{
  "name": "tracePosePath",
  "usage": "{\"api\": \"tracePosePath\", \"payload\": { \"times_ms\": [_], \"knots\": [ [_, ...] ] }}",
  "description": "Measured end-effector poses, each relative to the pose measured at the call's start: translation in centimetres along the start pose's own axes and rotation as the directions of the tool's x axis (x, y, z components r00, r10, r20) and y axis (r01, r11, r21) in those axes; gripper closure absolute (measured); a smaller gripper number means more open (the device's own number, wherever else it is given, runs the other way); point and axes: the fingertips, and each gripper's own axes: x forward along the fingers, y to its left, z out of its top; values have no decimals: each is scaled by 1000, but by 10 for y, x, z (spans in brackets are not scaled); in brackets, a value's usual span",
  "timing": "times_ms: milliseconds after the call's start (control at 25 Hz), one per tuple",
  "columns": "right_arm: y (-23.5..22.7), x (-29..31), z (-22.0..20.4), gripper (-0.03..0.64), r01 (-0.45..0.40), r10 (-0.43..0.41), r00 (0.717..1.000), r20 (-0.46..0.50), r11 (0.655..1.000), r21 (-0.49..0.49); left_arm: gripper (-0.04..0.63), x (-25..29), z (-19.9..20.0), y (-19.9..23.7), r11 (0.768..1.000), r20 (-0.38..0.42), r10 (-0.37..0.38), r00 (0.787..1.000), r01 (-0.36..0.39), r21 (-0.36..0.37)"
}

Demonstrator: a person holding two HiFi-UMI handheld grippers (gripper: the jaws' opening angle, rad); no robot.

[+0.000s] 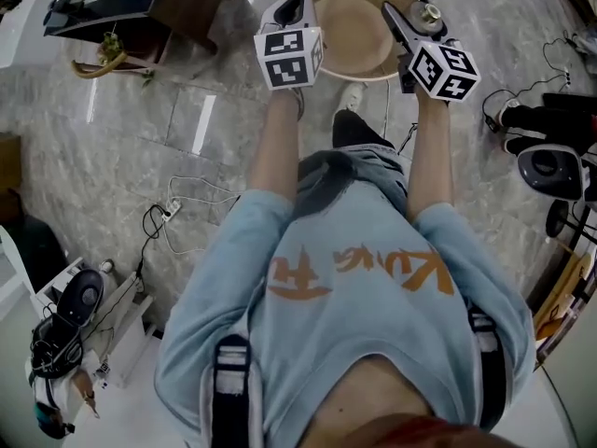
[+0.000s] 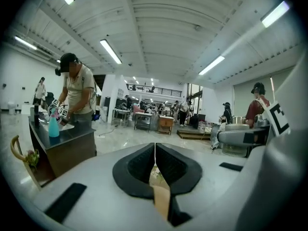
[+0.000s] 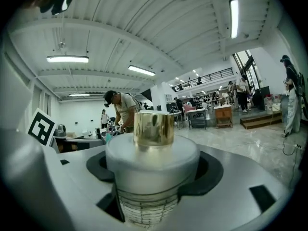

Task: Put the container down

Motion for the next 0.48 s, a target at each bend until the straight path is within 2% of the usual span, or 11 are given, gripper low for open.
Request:
{"api": "tracePosePath", "payload": {
  "times_ms": [240, 480],
  "knots": [
    [-67, 64, -8, 258, 8, -5, 998, -62, 999, 42, 563, 81, -3, 4, 999, -44, 48, 998, -48, -3],
    [-124, 106, 10, 256, 5, -2, 997, -82, 999, 38, 563, 150, 13, -10, 998, -81, 56, 995, -55, 11]
  ]
}}
